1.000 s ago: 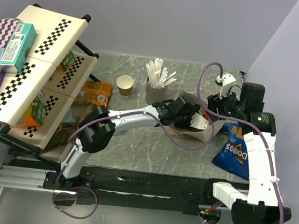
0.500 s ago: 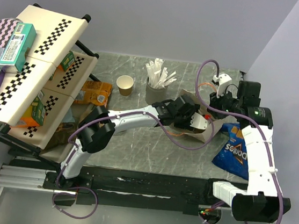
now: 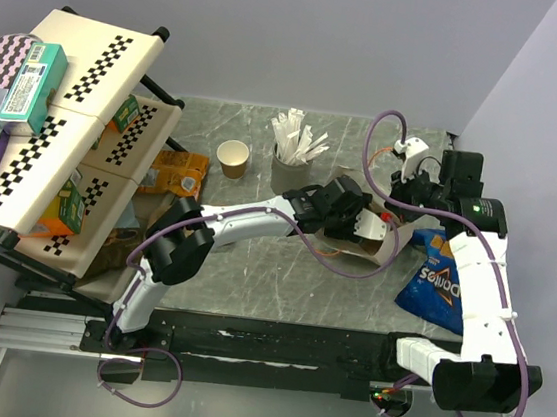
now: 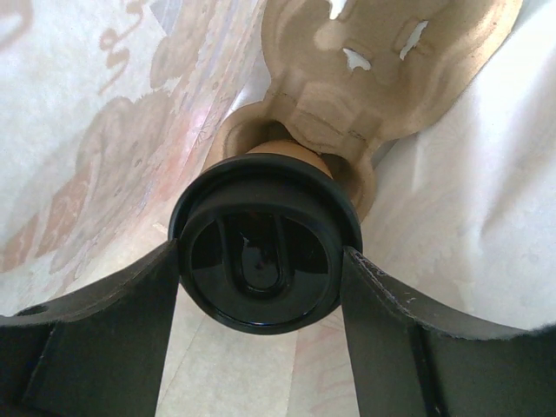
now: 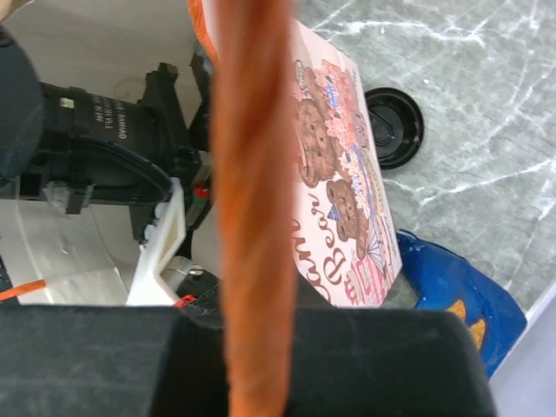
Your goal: Pack the takeout coffee
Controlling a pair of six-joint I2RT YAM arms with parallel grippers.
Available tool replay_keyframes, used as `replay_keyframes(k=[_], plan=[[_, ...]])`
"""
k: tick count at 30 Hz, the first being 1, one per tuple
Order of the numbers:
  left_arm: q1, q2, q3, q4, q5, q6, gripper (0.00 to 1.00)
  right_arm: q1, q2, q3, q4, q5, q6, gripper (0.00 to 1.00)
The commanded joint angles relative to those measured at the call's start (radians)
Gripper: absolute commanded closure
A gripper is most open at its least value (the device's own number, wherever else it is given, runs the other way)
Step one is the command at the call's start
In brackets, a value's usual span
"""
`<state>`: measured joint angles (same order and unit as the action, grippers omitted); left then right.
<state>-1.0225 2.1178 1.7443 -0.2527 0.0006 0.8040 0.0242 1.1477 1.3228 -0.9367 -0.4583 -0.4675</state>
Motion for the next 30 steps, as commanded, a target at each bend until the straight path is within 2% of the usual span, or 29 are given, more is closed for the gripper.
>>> replay_keyframes(k=[1, 12, 22, 30], plan=[[-0.004, -0.005, -0.041, -0.097, 0.002, -0.065, 0.99, 0.029, -0.022, 0.056, -0.010, -0.054, 0.033, 1.00], [-0.002, -0.125, -0.147, -0.122, -0.031, -0.115, 0.99, 0.146, -0.039, 0.096, -0.069, -0.102, 0.082, 1.00], [-0.016, -0.277, -0.218, -0.233, -0.008, -0.216, 0.99, 0.261, -0.013, 0.188, -0.116, -0.169, 0.159, 1.00], [-0.060, -0.259, -0.253, -0.266, 0.018, -0.207, 0.99, 0.269, -0.031, 0.136, -0.103, -0.140, 0.193, 1.00]])
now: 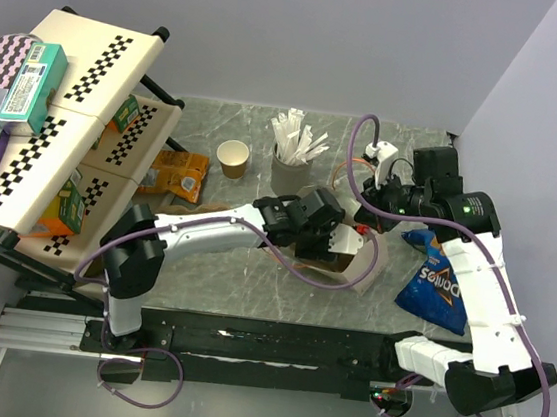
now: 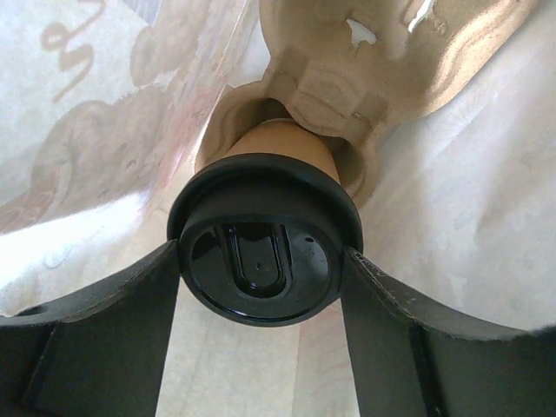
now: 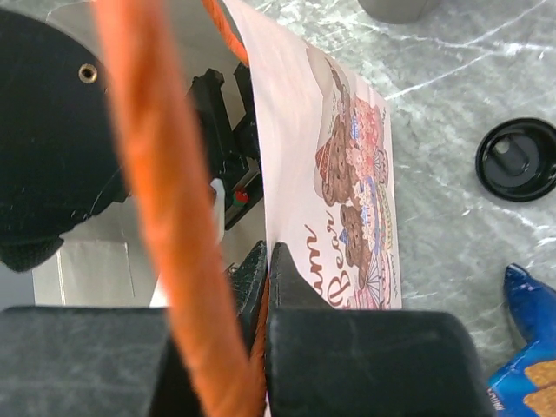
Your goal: Pack the takeout coffee
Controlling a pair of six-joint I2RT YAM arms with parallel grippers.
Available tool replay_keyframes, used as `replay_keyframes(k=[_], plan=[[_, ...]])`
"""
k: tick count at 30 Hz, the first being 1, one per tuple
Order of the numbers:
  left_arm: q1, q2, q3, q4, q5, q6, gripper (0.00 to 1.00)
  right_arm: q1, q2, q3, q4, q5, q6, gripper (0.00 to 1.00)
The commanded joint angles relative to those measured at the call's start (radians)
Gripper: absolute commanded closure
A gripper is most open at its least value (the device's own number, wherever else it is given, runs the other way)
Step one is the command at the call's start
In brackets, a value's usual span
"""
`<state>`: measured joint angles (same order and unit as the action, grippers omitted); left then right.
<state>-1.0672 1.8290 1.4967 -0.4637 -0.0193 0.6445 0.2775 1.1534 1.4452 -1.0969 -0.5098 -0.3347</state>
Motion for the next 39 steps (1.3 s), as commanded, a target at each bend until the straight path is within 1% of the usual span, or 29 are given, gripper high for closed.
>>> replay_keyframes(k=[1, 2, 4, 6, 7, 11, 12, 16, 21, 27, 31, 34, 39], plan=[[-0.017, 0.042, 0.003, -0.064, 0.041, -0.049, 0.99, 0.017, -0.038, -0.003, 0.057, -0.079, 0.059, 1.00], [-0.017, 0.053, 0.013, -0.075, 0.048, -0.046, 0.99, 0.014, -0.047, -0.012, 0.060, -0.066, 0.056, 0.96], [-0.019, 0.090, 0.045, -0.104, 0.051, -0.042, 0.99, 0.006, -0.060, -0.040, 0.066, -0.027, 0.062, 0.85], [-0.020, 0.121, 0.077, -0.122, 0.056, -0.034, 0.99, -0.024, -0.073, -0.048, 0.063, -0.030, 0.063, 0.80], [-0.019, 0.130, 0.086, -0.134, 0.056, -0.032, 0.99, -0.034, -0.077, -0.049, 0.063, -0.033, 0.063, 0.73], [-0.019, 0.161, 0.111, -0.141, 0.059, -0.013, 0.99, -0.052, -0.093, -0.034, 0.055, -0.036, 0.053, 0.60], [-0.020, 0.173, 0.115, -0.145, 0.062, -0.009, 0.99, -0.052, -0.096, -0.029, 0.054, -0.036, 0.043, 0.53], [-0.019, 0.202, 0.129, -0.165, 0.067, 0.004, 0.99, -0.052, -0.110, 0.004, 0.046, -0.044, 0.025, 0.43], [-0.020, 0.249, 0.165, -0.200, 0.067, 0.014, 0.99, -0.054, -0.126, 0.011, 0.048, -0.047, 0.025, 0.36], [-0.019, 0.276, 0.192, -0.225, 0.073, 0.014, 0.99, -0.054, -0.129, 0.038, 0.034, -0.046, 0.003, 0.31], [-0.019, 0.274, 0.197, -0.234, 0.067, 0.017, 0.99, -0.052, -0.130, 0.049, 0.034, -0.041, 0.002, 0.29], [-0.019, 0.271, 0.201, -0.245, 0.074, 0.018, 0.91, -0.054, -0.124, 0.057, 0.032, -0.041, -0.001, 0.28], [-0.020, 0.266, 0.215, -0.263, 0.099, 0.011, 0.92, -0.057, -0.123, 0.061, 0.026, -0.036, -0.013, 0.26]])
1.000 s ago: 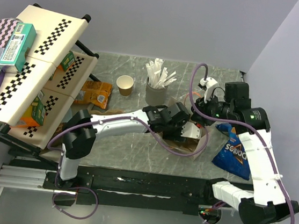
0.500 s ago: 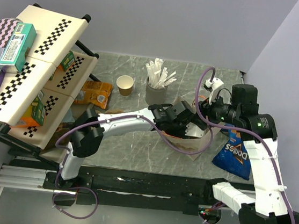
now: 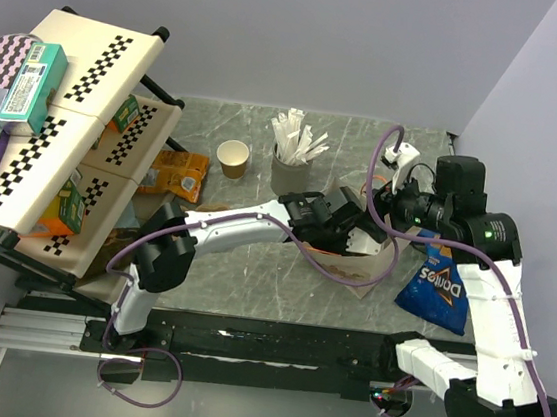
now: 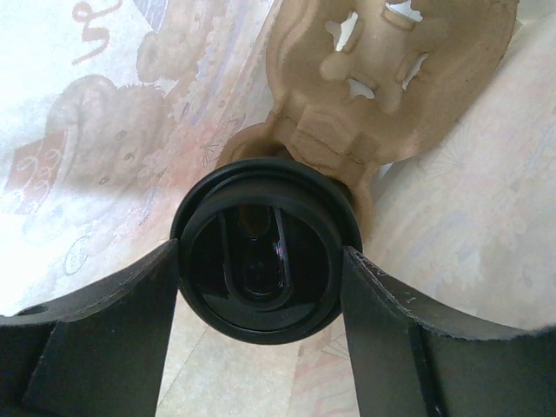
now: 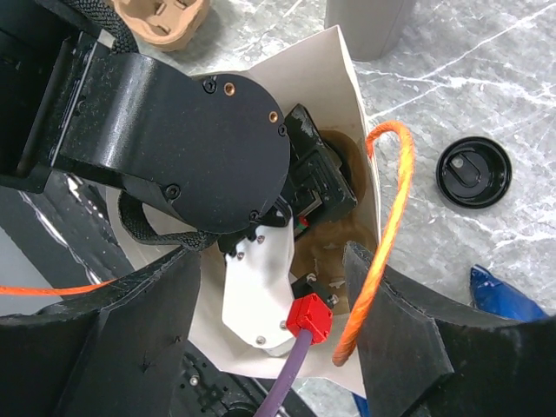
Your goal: Pack the takeout coffee
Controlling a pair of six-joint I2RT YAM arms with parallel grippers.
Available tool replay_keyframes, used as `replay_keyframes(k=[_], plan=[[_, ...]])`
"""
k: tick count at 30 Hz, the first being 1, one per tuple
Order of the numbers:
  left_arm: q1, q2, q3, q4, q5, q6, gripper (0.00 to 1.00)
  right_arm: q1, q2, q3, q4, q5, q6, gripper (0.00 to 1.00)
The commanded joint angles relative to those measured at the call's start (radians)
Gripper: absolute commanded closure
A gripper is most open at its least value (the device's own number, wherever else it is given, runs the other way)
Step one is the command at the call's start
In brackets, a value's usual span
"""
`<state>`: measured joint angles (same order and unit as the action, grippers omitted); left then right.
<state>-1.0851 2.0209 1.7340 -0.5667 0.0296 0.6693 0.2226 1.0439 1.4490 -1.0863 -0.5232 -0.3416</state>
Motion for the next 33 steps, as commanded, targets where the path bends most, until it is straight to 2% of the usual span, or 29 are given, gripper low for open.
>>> replay_keyframes(k=[1, 10, 17, 18, 19, 21, 22, 23, 25, 27, 28, 33], plan=[[-0.002, 0.075, -0.019, -0.162, 0.052, -0.016, 0.93, -0.002, -0.012, 0.060, 0.016, -0.021, -0.005, 0.26], [-0.001, 0.082, 0.012, -0.193, 0.082, -0.036, 0.97, -0.008, -0.013, 0.117, 0.028, -0.046, -0.002, 0.16], [0.001, 0.088, 0.018, -0.193, 0.084, -0.036, 0.94, -0.009, -0.012, 0.122, 0.042, -0.055, 0.012, 0.14], [0.001, 0.087, 0.018, -0.191, 0.082, -0.037, 0.90, -0.008, -0.013, 0.122, 0.043, -0.055, 0.013, 0.13], [0.002, 0.087, 0.018, -0.188, 0.082, -0.039, 0.77, -0.009, -0.010, 0.123, 0.043, -0.052, 0.013, 0.13], [0.002, 0.082, 0.015, -0.183, 0.076, -0.039, 0.63, -0.009, -0.008, 0.132, 0.042, -0.051, 0.015, 0.13], [0.001, 0.078, 0.009, -0.171, 0.076, -0.042, 0.51, -0.011, -0.008, 0.137, 0.040, -0.049, 0.013, 0.13], [0.002, 0.069, 0.004, -0.165, 0.073, -0.043, 0.45, -0.011, -0.008, 0.145, 0.039, -0.047, 0.012, 0.13], [0.002, 0.055, -0.008, -0.150, 0.066, -0.045, 0.27, -0.012, -0.007, 0.149, 0.039, -0.043, 0.009, 0.12], [0.002, 0.033, -0.013, -0.130, 0.061, -0.048, 0.17, -0.014, -0.004, 0.151, 0.040, -0.043, 0.009, 0.12], [0.002, 0.029, -0.014, -0.124, 0.056, -0.047, 0.01, -0.015, -0.005, 0.151, 0.043, -0.041, 0.010, 0.12], [0.002, 0.009, 0.012, -0.139, 0.092, -0.062, 0.01, -0.023, 0.004, 0.154, 0.046, -0.043, 0.010, 0.12]])
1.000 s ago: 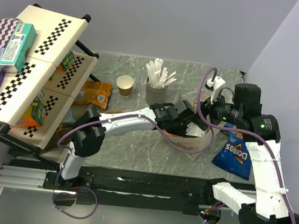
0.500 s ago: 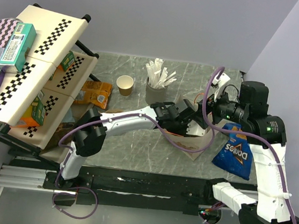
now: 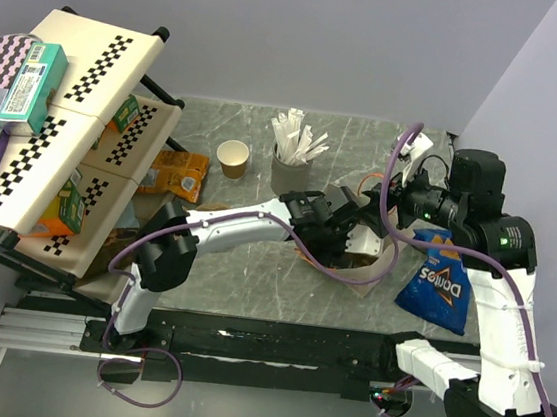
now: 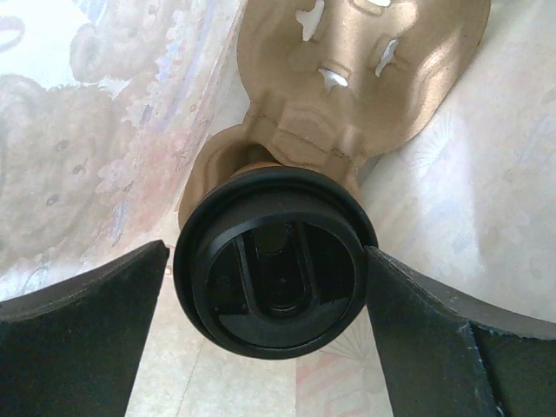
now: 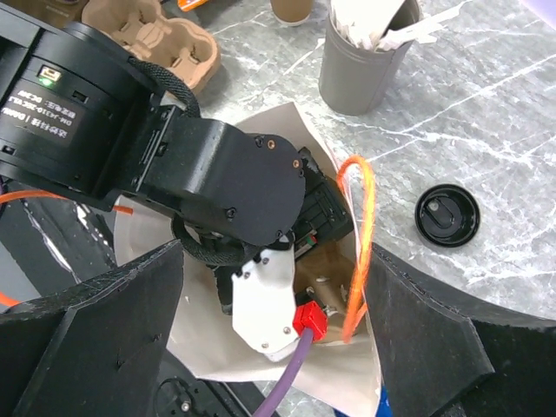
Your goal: Pack the takeout coffee
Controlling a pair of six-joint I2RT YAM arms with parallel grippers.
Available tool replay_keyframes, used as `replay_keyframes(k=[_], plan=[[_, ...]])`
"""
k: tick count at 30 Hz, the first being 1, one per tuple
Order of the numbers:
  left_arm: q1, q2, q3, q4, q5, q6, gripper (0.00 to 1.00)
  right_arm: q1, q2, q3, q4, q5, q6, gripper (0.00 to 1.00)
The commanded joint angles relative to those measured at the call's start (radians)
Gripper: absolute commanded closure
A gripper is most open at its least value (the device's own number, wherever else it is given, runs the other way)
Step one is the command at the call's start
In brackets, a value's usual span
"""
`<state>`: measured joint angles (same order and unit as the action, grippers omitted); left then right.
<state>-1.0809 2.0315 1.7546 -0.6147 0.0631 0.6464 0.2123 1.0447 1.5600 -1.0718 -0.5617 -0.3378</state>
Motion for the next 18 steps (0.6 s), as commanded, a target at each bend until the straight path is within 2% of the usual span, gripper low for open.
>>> replay_keyframes(k=[1, 10, 18], plan=[[-0.002, -0.002, 0.008, -0.097, 0.076, -0.044, 0.01, -0.014, 0.006, 0.044, 0.033, -0.007, 0.008, 0.12], [0.001, -0.004, 0.117, -0.183, 0.145, -0.077, 0.00, -0.039, 0.028, 0.064, 0.029, -0.009, 0.006, 0.11], [0.003, -0.011, 0.181, -0.224, 0.144, -0.097, 0.00, -0.039, 0.011, -0.015, 0.032, 0.014, -0.012, 0.11]])
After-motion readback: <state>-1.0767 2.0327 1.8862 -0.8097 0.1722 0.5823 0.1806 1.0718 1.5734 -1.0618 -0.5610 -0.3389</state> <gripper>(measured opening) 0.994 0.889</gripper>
